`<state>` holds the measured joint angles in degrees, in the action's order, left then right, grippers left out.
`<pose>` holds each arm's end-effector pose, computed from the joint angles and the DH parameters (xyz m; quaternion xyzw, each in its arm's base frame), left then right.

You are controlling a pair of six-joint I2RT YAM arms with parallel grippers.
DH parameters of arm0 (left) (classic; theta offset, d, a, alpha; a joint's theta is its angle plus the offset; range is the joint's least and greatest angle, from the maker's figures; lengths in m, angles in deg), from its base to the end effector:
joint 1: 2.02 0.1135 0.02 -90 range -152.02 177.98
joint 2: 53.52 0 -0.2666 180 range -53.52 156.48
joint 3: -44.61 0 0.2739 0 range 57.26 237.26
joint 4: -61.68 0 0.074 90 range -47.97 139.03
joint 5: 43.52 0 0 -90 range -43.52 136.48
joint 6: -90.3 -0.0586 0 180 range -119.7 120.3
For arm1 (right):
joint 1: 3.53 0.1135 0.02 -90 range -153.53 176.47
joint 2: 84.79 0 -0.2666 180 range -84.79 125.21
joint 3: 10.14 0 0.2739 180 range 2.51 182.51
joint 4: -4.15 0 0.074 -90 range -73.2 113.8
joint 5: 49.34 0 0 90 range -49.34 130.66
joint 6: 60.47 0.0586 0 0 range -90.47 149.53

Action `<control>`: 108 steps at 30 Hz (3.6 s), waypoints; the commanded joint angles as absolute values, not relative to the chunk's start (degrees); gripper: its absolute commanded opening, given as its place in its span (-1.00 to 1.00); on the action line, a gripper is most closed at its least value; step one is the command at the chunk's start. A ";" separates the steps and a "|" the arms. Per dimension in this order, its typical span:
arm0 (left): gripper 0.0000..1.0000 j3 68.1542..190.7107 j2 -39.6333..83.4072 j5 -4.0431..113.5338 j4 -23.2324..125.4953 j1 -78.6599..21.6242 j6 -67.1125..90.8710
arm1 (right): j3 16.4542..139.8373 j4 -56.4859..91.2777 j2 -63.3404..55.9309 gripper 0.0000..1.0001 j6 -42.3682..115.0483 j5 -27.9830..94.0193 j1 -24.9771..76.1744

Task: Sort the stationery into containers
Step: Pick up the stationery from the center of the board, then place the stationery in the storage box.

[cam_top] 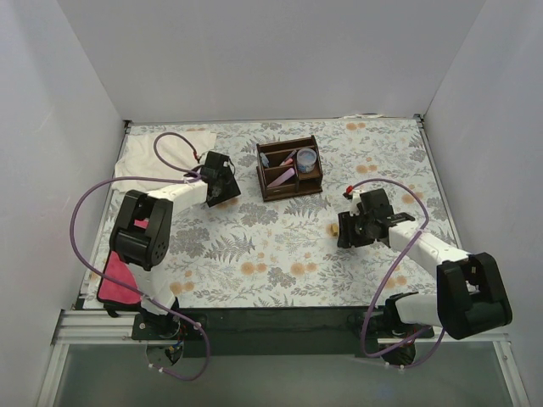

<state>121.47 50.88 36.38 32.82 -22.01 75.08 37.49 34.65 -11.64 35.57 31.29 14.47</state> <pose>0.3813 -0.1278 0.1354 -0.4614 0.8350 -0.1548 0.2569 0.2477 0.0905 0.1413 -0.1230 0.9455 0.1370 0.2686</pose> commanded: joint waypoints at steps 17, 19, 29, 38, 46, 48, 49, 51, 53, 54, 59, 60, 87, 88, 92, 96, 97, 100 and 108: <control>0.15 115.54 42.37 35.76 35.05 -22.06 73.43 | 38.90 21.20 -10.71 -0.10 31.46 29.85 16.60; 0.15 115.36 41.76 35.59 35.14 -22.06 73.16 | 39.16 20.93 -9.73 -0.09 31.81 30.29 16.95; 0.15 115.97 42.37 36.38 35.23 -22.14 73.51 | 39.95 20.93 -6.21 -0.33 32.25 30.64 17.04; 0.15 115.71 42.72 36.82 35.58 -22.06 73.60 | 42.32 20.23 -7.52 -0.97 28.14 29.32 17.39; 0.15 115.71 42.81 36.99 35.93 -22.06 72.90 | 48.91 19.09 -5.07 -0.97 23.82 27.13 18.09; 0.15 115.80 42.72 36.64 36.02 -22.06 72.55 | 49.97 17.33 -2.71 -0.97 23.90 27.04 18.53; 0.15 115.80 42.63 36.38 36.11 -22.06 72.28 | 51.36 17.33 -1.74 -0.97 23.99 26.69 18.62; 0.15 115.89 42.37 36.29 36.11 -22.06 72.02 | 52.95 15.15 1.42 -0.97 24.16 26.25 18.79; 0.15 115.80 42.02 35.85 36.11 -21.97 71.67 | 55.67 14.34 4.67 -0.97 24.08 26.33 19.06; 0.15 115.80 41.93 35.85 36.11 -21.97 71.58 | 56.64 13.56 5.91 -0.97 24.25 26.59 19.23; 0.15 115.53 41.23 35.41 36.11 -21.53 71.05 | 62.27 12.58 12.49 -0.97 25.04 27.21 19.32; 0.15 115.45 41.23 35.50 36.11 -21.44 70.88 | 63.84 12.49 13.29 -0.97 25.22 27.30 19.32; 0.15 115.62 41.58 36.82 36.64 -20.74 70.88 | 71.59 11.53 22.88 -0.97 31.46 30.29 21.87; 0.15 115.54 41.58 36.82 36.64 -20.74 70.96 | 71.85 11.44 23.05 -0.97 31.81 30.29 21.87; 0.15 115.53 41.67 37.17 36.64 -20.74 70.96 | 72.30 11.35 23.49 -0.97 33.48 30.55 21.96; 0.15 115.54 41.75 37.34 36.72 -20.74 71.05 | 71.77 11.53 23.50 -0.97 36.90 30.11 21.96; 0.15 115.53 41.75 37.26 36.72 -20.74 71.05 | 71.33 11.61 22.97 -0.97 38.04 29.94 21.87; 0.15 115.45 41.84 37.61 36.81 -20.74 71.23 | 70.81 11.44 22.27 -0.97 40.95 28.97 22.22; 0.15 115.62 42.28 37.87 36.90 -20.74 71.14 | 70.45 11.00 22.00 -0.18 38.67 32.48 23.54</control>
